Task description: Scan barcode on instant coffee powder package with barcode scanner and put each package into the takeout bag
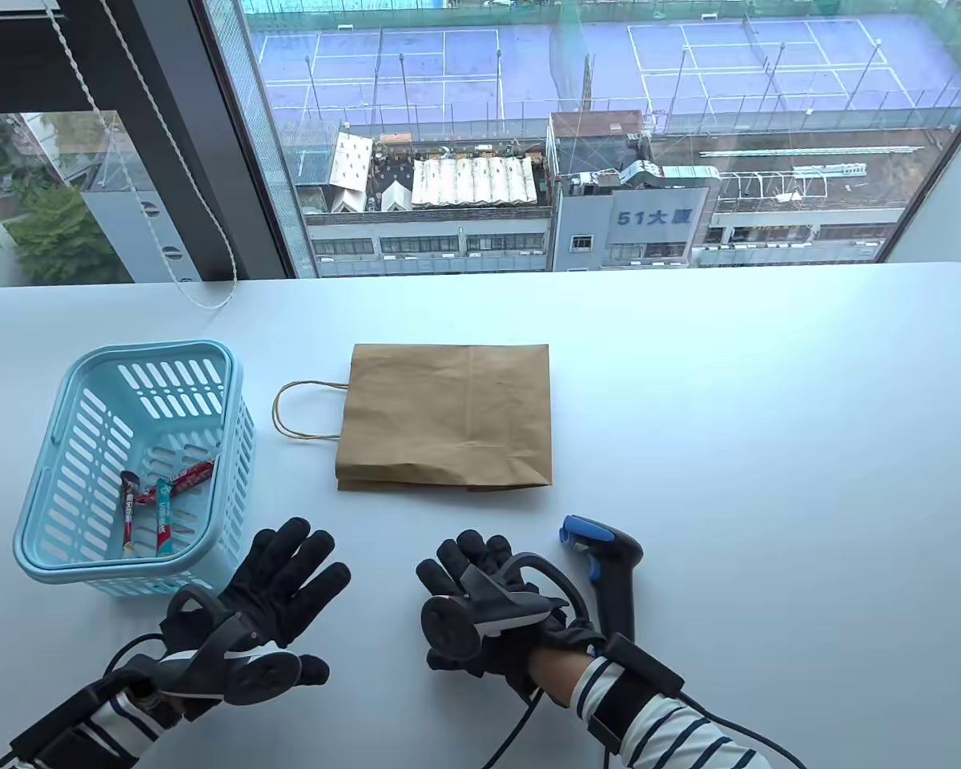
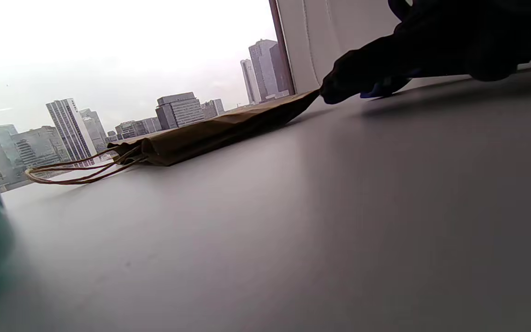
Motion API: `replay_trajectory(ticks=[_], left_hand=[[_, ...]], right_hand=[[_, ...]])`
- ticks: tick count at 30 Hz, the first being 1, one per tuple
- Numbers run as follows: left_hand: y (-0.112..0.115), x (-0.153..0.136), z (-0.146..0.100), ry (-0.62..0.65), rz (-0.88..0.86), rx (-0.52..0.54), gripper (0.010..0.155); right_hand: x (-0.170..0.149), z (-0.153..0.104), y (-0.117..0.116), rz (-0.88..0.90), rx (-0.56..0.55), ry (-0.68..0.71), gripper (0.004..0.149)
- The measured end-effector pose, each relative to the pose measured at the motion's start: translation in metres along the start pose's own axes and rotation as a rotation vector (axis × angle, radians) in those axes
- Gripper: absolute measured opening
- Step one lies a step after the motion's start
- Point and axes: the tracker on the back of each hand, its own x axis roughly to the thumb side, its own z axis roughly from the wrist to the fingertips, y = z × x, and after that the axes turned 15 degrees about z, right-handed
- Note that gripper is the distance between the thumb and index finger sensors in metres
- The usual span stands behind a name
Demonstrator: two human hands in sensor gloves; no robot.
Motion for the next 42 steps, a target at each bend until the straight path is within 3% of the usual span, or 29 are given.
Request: replay_trajectory(ticks=[7,12,15,18,23,27,29,34,39,42], left_hand=[[-0.001,-0.001,0.001,0.001,0.005,-0.005,0.12],[-0.01,-0.004,-0.001,-0.024,-0.048,0.064,0.114],[-0.015,-0.003,-0.002,-0.034,-0.077,0.116,0.104],[-0.018,-0.004,-0.003,-0.07,-0.101,0.155,0.084],[-0.02,-0.009,-0.006,-0.1,-0.121,0.185,0.059],[-0.02,-0.011,-0.007,-0.103,-0.152,0.185,0.053],[-0.02,-0.011,-0.007,-0.103,-0.175,0.182,0.051],[-0.02,-0.013,-0.007,-0.103,-0.225,0.187,0.051],[-0.019,-0.014,-0.006,-0.106,-0.261,0.178,0.052],[-0.018,-0.017,-0.006,-0.124,-0.278,0.161,0.052]], right_hand=[[0.001,0.002,0.001,-0.023,-0.037,0.01,0.098],[0.003,0.013,0.021,-0.036,-0.171,-0.032,0.097],[0.001,0.039,0.051,-0.056,-0.281,-0.072,0.098],[-0.003,0.07,0.072,-0.042,-0.3,-0.117,0.099],[-0.02,0.132,0.099,-0.106,-0.186,-0.266,0.103],[-0.038,0.163,0.101,-0.104,-0.071,-0.366,0.103],[-0.046,0.17,0.102,-0.082,-0.033,-0.379,0.1],[-0.054,0.175,0.104,0.004,-0.153,-0.342,0.081],[-0.046,0.173,0.104,-0.206,-0.3,-0.211,0.058],[-0.037,0.167,0.108,-0.345,-0.381,-0.17,0.054]])
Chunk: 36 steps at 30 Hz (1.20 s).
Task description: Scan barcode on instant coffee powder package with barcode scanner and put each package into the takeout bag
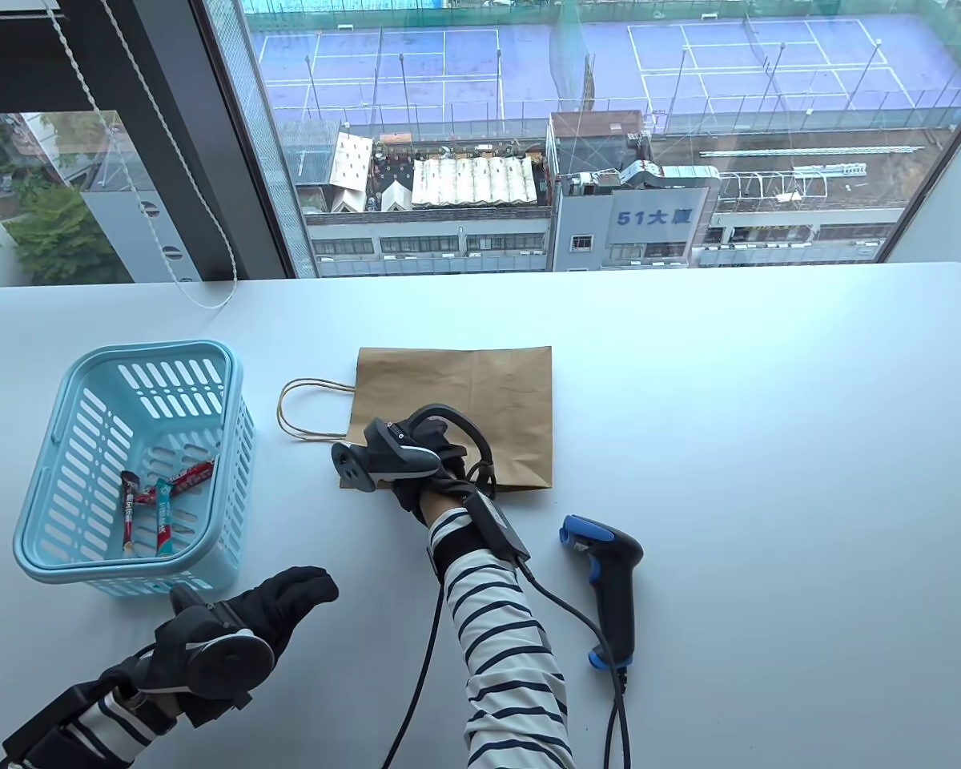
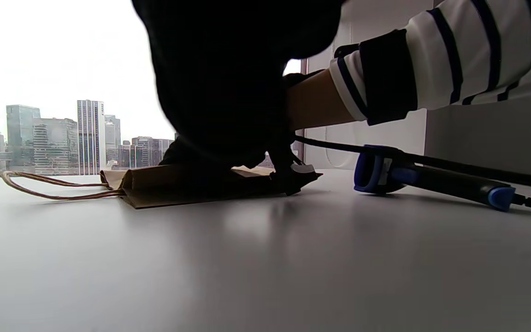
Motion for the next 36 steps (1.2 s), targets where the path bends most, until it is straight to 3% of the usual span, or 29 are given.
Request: replay_trajectory(ticks=[3,4,5,6,11,13,16,19,25,29,32,36], left_hand=[[0.003,-0.006,0.001,-0.025,-0.045,-0.031,0.054],[0.005,-0.009,0.001,-0.04,-0.091,-0.046,0.052],[0.005,-0.01,0.001,-0.048,-0.114,-0.052,0.053],[0.007,-0.013,0.002,-0.073,-0.17,-0.07,0.053],[0.017,-0.027,0.003,-0.237,-0.482,-0.166,0.059],[0.021,-0.032,0.003,-0.288,-0.597,-0.217,0.061],[0.024,-0.036,0.002,-0.329,-0.734,-0.252,0.065],[0.024,-0.04,0.001,-0.371,-0.849,-0.259,0.071],[0.019,-0.039,0.002,-0.401,-1.082,-0.246,0.077],[0.015,-0.035,0.001,-0.392,-1.208,-0.236,0.076],[0.015,-0.03,0.002,-0.357,-1.263,-0.284,0.064],[0.012,-0.027,0.001,-0.337,-1.386,-0.28,0.062]], right_hand=[[-0.004,-0.012,0.023,0.046,-0.231,-0.034,0.055],[-0.01,-0.023,0.042,0.098,-0.365,-0.089,0.056],[-0.011,-0.025,0.046,0.109,-0.389,-0.103,0.057],[-0.018,-0.036,0.062,0.173,-0.485,-0.155,0.058],[-0.06,-0.094,0.114,0.703,-0.787,-0.332,0.058],[-0.08,-0.121,0.119,1.081,-0.846,-0.335,0.05],[-0.099,-0.149,0.113,1.563,-0.752,-0.281,0.04],[-0.11,-0.17,0.102,1.793,-0.647,-0.153,0.036],[-0.116,-0.194,0.088,1.964,-0.625,0.301,0.036],[-0.118,-0.199,0.093,1.967,-0.573,0.491,0.036],[-0.116,-0.2,0.097,1.963,-0.651,0.503,0.036],[-0.114,-0.201,0.101,1.977,-0.67,0.566,0.036]])
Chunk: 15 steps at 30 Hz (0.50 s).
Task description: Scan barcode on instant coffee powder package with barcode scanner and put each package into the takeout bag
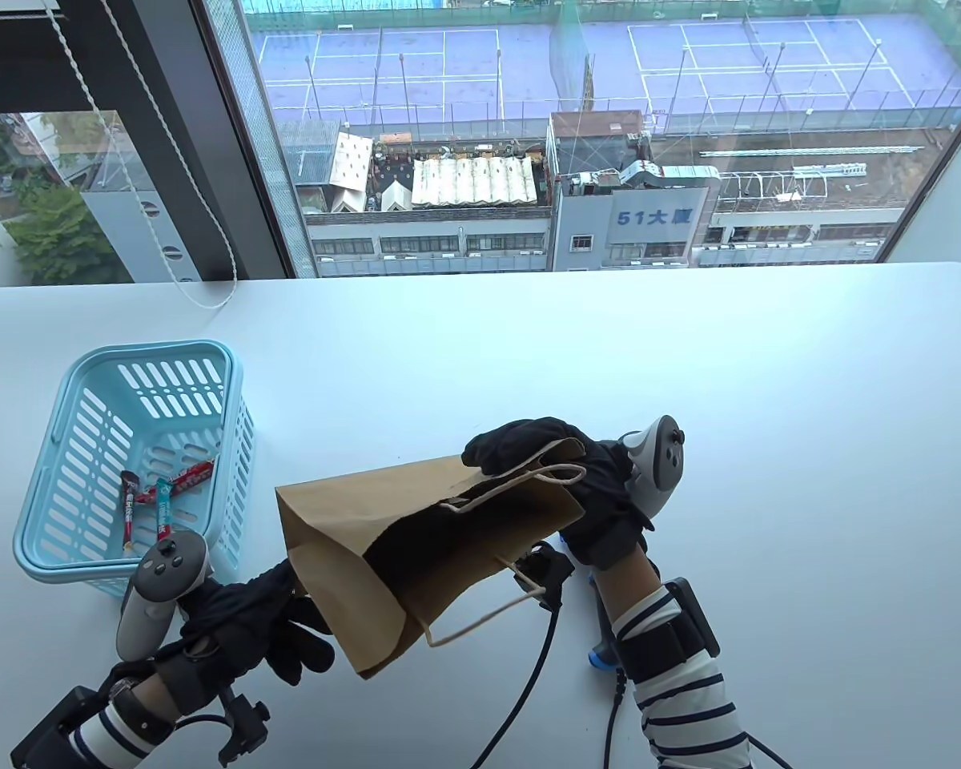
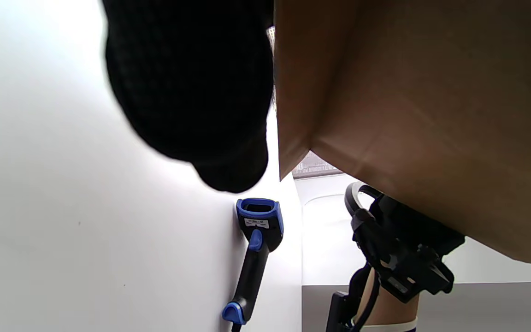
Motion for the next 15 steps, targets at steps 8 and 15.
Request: replay_trajectory(ticks=[8,15], left_hand=[[-0.0015,0.0023,-0.0039,0.089,-0.251,-0.041,0.063],[0.0012,0.002,-0.0048,0.032,-0.279,-0.047,0.045]], right_hand=[[0.0084,0.0036,-0.0059,0.045,0.07,0.024,0.036],[0.0072,0.0033,-0.0047,0.053,0.066,0.012,0.036]])
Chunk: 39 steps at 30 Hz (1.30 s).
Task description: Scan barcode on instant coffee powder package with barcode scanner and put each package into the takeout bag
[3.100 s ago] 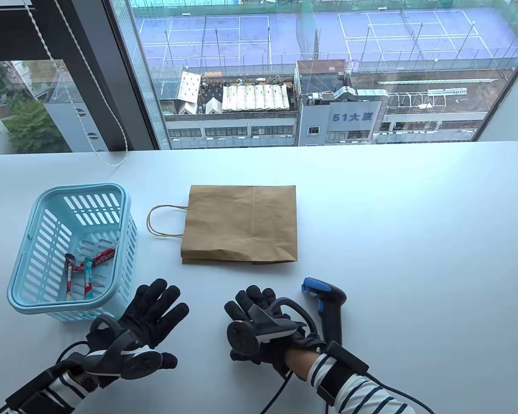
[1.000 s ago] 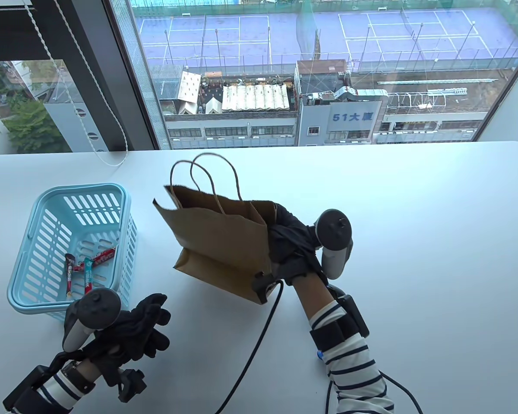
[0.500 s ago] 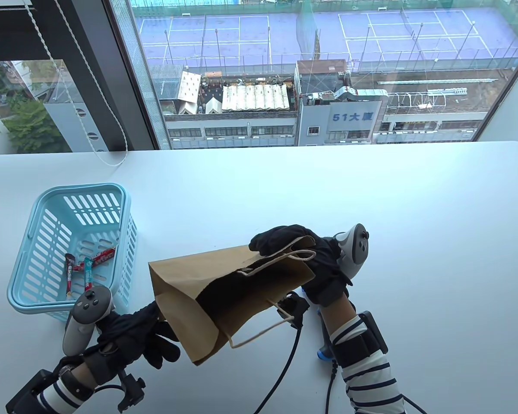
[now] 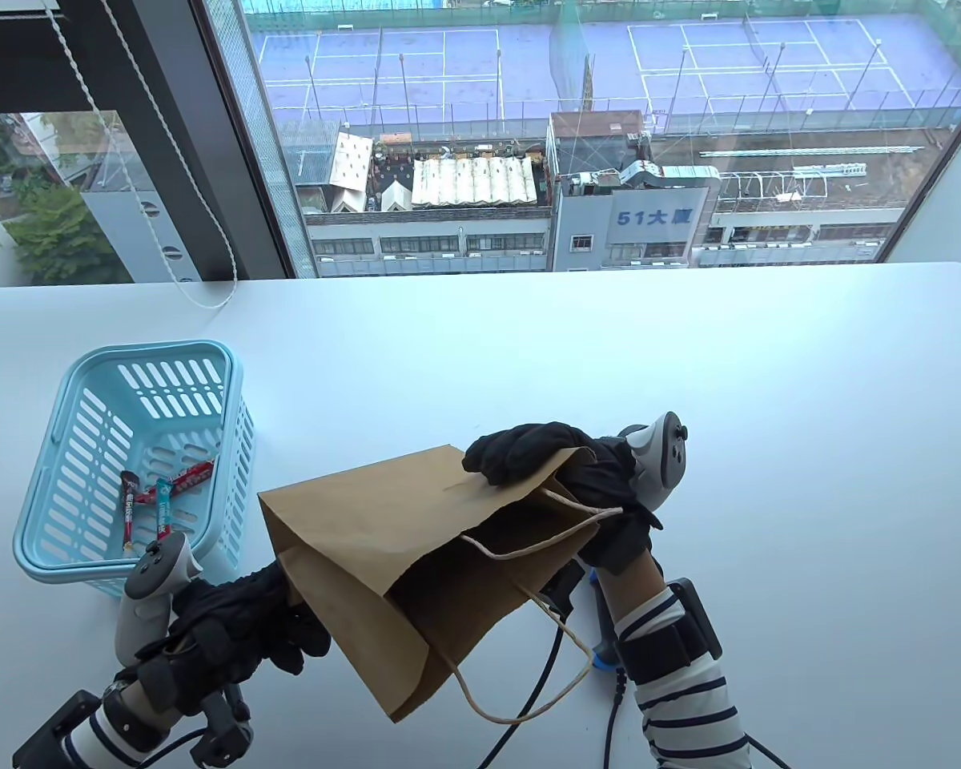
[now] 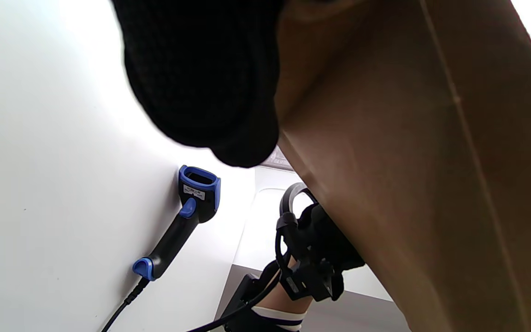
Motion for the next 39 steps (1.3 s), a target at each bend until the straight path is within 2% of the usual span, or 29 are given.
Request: replay_trajectory(ticks=[5,8,12,16,18,19,23,25,27,29,31,32,33,36,37,39], left_hand=[[0.001,-0.002,0.001,-0.036,0.039,0.015,0.042],[0.005,0.0,0.002,-0.036,0.115,-0.018,0.042],[0.012,0.004,0.002,-0.013,0.195,-0.083,0.042],[0.013,0.005,0.002,0.0,0.199,-0.119,0.042],[0.016,0.007,0.003,0.008,0.218,-0.138,0.043],[0.017,0.008,0.003,0.009,0.227,-0.146,0.043],[0.013,0.005,0.002,-0.012,0.326,-0.085,0.044],[0.01,0.007,-0.001,-0.023,0.397,-0.01,0.046],[0.007,0.017,-0.005,-0.011,0.479,0.037,0.053],[0.006,0.039,-0.015,-0.058,0.671,0.05,0.054],[0.006,0.069,-0.03,-0.119,1.001,0.021,0.055],[0.006,0.089,-0.04,-0.098,1.112,0.061,0.056],[0.004,0.104,-0.047,-0.039,1.132,0.146,0.059],[-0.009,0.143,-0.05,0.14,1.152,0.297,0.087],[-0.015,0.151,-0.047,0.163,1.194,0.329,0.091],[-0.03,0.16,-0.035,0.16,1.225,0.431,0.088]], right_hand=[[0.016,0.011,0.008,-0.125,-0.045,-0.032,0.039],[0.032,0.021,0.017,-0.234,-0.067,-0.003,0.039],[0.049,0.033,0.024,-0.274,-0.004,-0.019,0.039],[0.057,0.032,0.026,-0.305,-0.013,-0.019,0.039],[0.057,0.028,0.028,-0.332,-0.064,-0.004,0.039],[0.057,0.024,0.028,-0.385,-0.144,0.029,0.039],[0.04,0.01,0.032,-0.425,-0.249,-0.035,0.039],[0.028,0.004,0.034,-0.261,-0.277,-0.133,0.039],[0.022,0.001,0.036,-0.124,-0.224,-0.144,0.038],[0.022,0.001,0.038,-0.158,-0.267,-0.101,0.038],[0.021,0.004,0.04,-0.212,-0.26,-0.089,0.038],[0.02,0.006,0.04,-0.224,-0.254,-0.093,0.038],[0.017,0.009,0.039,-0.245,-0.254,-0.101,0.038],[0.002,0.02,0.036,-0.294,-0.228,-0.118,0.038],[-0.004,0.024,0.035,-0.307,-0.23,-0.124,0.038],[-0.02,0.032,0.034,-0.355,-0.23,-0.134,0.038]])
